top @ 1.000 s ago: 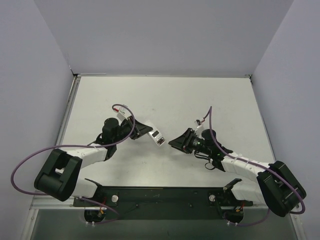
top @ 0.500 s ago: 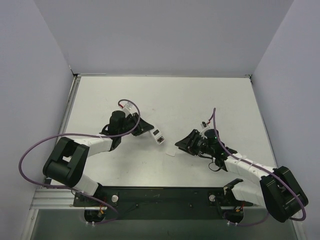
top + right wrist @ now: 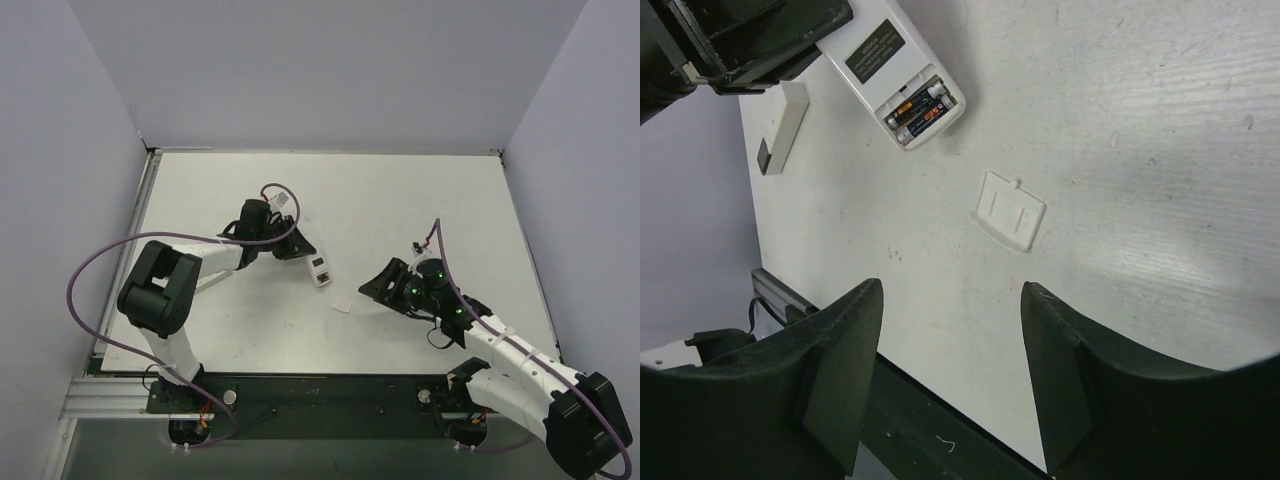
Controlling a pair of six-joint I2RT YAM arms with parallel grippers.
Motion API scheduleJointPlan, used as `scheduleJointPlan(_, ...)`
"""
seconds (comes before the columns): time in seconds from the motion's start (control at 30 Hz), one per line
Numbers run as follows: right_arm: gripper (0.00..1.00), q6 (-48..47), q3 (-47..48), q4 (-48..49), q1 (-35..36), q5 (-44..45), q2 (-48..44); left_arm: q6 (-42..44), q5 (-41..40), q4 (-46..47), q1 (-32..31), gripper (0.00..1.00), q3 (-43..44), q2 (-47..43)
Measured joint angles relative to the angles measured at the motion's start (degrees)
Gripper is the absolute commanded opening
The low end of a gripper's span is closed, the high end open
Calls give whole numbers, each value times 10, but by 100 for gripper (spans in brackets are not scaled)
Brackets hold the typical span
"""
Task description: Unload the batteries from the remote control
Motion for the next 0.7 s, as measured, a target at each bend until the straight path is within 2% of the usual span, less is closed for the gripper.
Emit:
scheduleJointPlan(0.27,53,-25,13,-73,0,28,-24,20,47,-49,0,37,57,61)
scheduleJointPlan(0.33,53,-28,15,-81,0,32,-27,27,54,-57,-1,41,73,74)
scheduleJointPlan(0.37,53,-29,15,-84,0,33,-29,31,54,-62,-1,50,81,82)
scheduleJointPlan(0.53,53,-30,15,-97,0,38,-34,57,49,-122,-3,59,121,115)
scheduleJointPlan(0.57,53,-30,15,-99,0,39,-35,62,45,-136,-3,70,128,118)
scheduleJointPlan(0.6,53,-30,15,-103,0,40,-36,67,40,-148,-3,75,133,119)
scheduleJointPlan(0.7,53,-30,15,-109,0,42,-42,80,29,-186,-3,79,154,119)
